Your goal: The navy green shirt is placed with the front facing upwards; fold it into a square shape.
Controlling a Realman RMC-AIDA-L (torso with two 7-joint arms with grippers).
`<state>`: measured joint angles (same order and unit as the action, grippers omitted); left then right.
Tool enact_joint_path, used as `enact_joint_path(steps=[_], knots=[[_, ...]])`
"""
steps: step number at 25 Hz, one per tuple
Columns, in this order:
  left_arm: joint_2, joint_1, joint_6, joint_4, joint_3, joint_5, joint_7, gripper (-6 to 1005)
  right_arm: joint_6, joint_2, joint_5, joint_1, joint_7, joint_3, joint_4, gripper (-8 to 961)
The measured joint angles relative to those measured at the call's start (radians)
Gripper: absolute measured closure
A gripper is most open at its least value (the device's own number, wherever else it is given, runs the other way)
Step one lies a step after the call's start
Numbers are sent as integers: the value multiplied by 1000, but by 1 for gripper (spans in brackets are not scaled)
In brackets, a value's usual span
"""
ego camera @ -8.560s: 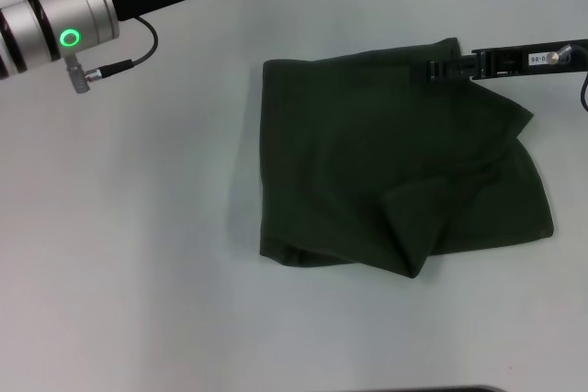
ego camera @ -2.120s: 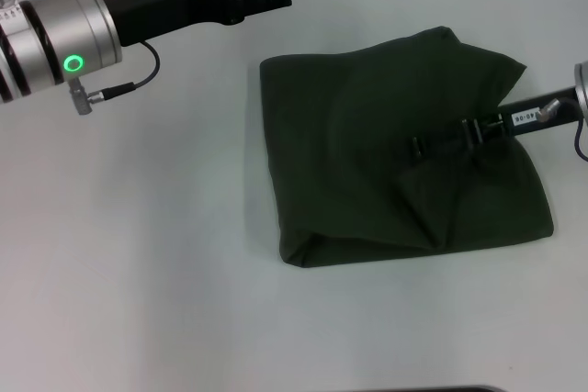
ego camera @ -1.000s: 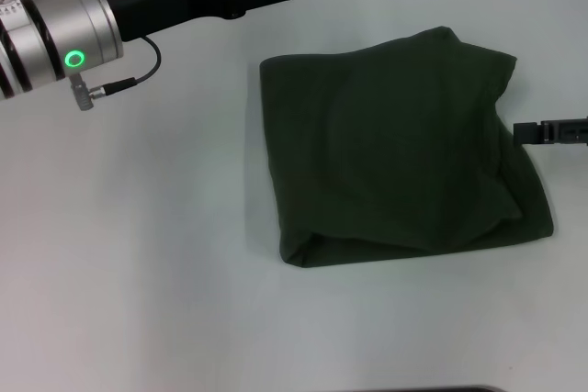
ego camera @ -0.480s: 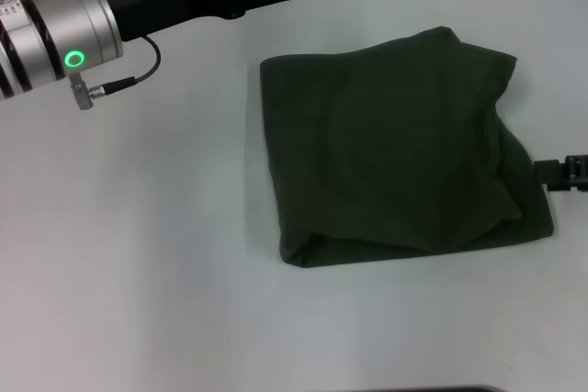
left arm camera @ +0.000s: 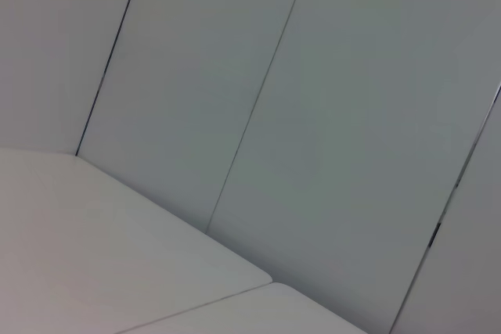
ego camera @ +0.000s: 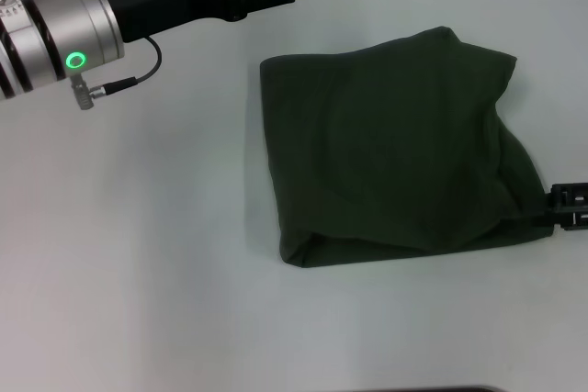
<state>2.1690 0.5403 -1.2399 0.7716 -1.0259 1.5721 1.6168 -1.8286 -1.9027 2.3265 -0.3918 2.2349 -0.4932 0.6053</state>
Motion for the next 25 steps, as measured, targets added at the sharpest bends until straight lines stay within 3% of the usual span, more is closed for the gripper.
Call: enact_joint_path(steps=[25], knots=[[0,1,-1,-13,3,-9,-32,86,105,-9,20,-28,45,-48,-90,186]])
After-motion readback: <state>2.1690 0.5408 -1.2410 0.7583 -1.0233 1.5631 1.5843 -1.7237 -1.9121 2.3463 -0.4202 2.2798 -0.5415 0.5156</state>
